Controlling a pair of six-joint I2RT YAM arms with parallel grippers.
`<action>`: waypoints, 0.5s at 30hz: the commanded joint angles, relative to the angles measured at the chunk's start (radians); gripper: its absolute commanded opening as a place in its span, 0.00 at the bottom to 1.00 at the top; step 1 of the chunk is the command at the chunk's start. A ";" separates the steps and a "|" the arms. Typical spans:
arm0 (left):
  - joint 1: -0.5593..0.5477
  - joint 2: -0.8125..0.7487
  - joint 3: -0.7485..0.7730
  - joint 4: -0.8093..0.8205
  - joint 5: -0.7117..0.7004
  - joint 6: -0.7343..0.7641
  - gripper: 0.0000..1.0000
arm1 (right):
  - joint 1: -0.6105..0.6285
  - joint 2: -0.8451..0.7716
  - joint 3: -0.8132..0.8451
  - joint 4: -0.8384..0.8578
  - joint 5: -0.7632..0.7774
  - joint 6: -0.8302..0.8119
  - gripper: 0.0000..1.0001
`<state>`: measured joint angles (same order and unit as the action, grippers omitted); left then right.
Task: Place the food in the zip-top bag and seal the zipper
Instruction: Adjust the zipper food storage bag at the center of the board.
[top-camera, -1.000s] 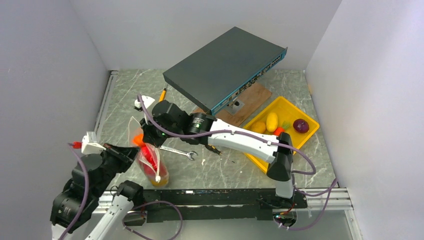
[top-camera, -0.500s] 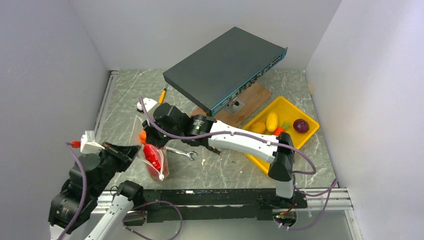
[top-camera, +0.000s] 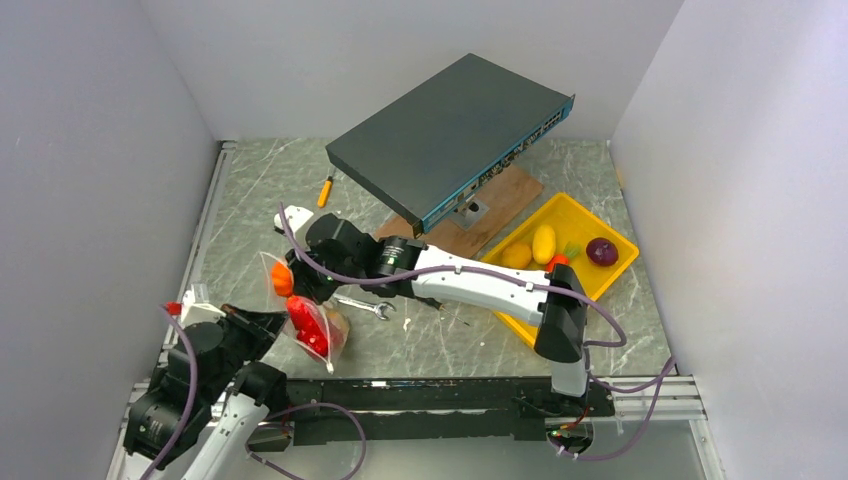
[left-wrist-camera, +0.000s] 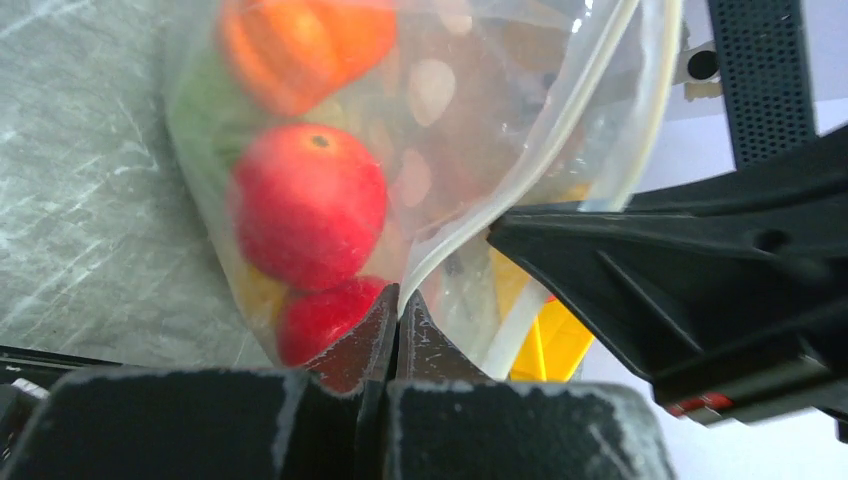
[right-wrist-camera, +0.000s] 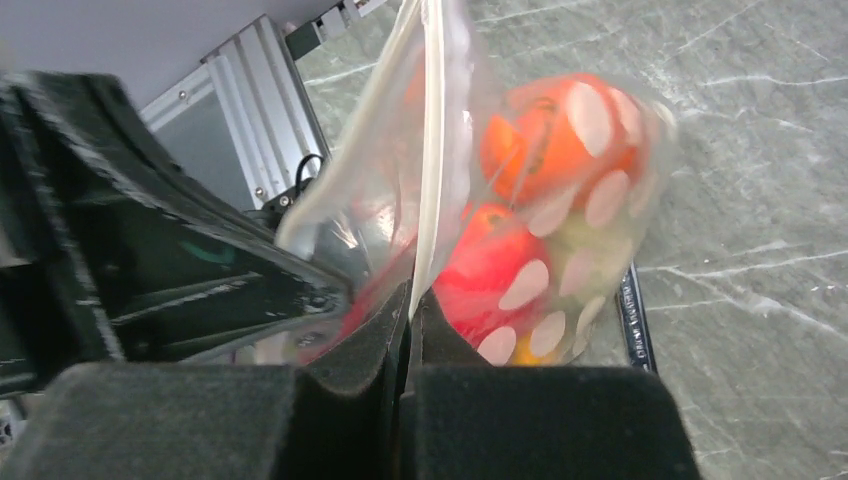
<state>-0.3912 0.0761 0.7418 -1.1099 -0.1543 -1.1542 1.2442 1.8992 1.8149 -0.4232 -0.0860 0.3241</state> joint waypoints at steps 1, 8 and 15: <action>0.000 0.041 0.113 0.002 -0.044 0.016 0.00 | 0.003 -0.032 0.051 0.025 -0.012 -0.017 0.00; 0.001 0.018 0.104 -0.003 -0.044 0.026 0.00 | 0.011 -0.019 0.094 -0.042 0.001 -0.022 0.13; 0.001 -0.022 0.090 -0.045 -0.068 0.023 0.00 | 0.044 -0.016 0.173 -0.158 0.098 -0.070 0.46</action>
<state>-0.3912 0.0757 0.8284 -1.1450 -0.1921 -1.1378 1.2652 1.9038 1.8965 -0.5156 -0.0532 0.2935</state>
